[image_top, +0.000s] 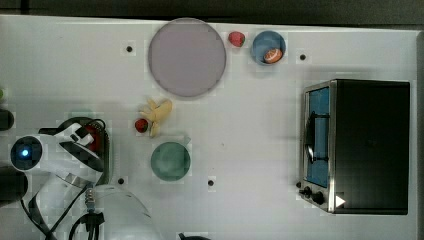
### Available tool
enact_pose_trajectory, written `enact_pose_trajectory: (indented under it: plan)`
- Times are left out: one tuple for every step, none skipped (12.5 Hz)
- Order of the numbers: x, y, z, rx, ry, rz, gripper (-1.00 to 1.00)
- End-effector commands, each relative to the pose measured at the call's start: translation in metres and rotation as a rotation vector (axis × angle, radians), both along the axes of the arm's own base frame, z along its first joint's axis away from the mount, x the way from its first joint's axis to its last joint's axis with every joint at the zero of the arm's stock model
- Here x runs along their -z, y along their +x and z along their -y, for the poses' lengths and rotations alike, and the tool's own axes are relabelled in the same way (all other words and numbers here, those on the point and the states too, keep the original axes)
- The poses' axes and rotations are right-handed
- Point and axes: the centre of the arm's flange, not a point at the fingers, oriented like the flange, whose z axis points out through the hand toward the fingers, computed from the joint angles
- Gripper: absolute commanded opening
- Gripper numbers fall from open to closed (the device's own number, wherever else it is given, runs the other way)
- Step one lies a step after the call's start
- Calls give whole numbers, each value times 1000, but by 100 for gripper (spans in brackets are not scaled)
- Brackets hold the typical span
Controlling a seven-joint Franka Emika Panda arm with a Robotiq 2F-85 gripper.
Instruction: Pick ketchup from strainer and place it on the table
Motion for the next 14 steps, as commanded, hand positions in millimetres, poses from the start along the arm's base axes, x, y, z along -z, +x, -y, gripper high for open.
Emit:
enact_pose_trajectory:
  plan:
    - [-75, 14, -5, 43, -15, 112, 21]
    - [-100, 16, -7, 69, -6, 126, 21]
    - [-128, 21, -7, 112, 18, 137, 21]
    - [-152, 20, -8, 156, 35, 132, 21]
    - [-174, 19, -8, 197, 45, 119, 21]
    - [-192, 18, -6, 213, 34, 109, 21]
    - [-207, 19, -1, 218, 9, 107, 21]
    - [-219, 24, 9, 216, -20, 109, 21]
    - [-229, 32, 24, 210, -53, 110, 21]
    - [-236, 43, 40, 193, -76, 110, 21]
    - [-242, 58, 60, 194, -85, 117, 21]
    - [-245, 74, 82, 199, -88, 123, 21]
    - [-247, 91, 107, 221, -92, 128, 21]
    - [-247, 107, 134, 244, -96, 131, 21]
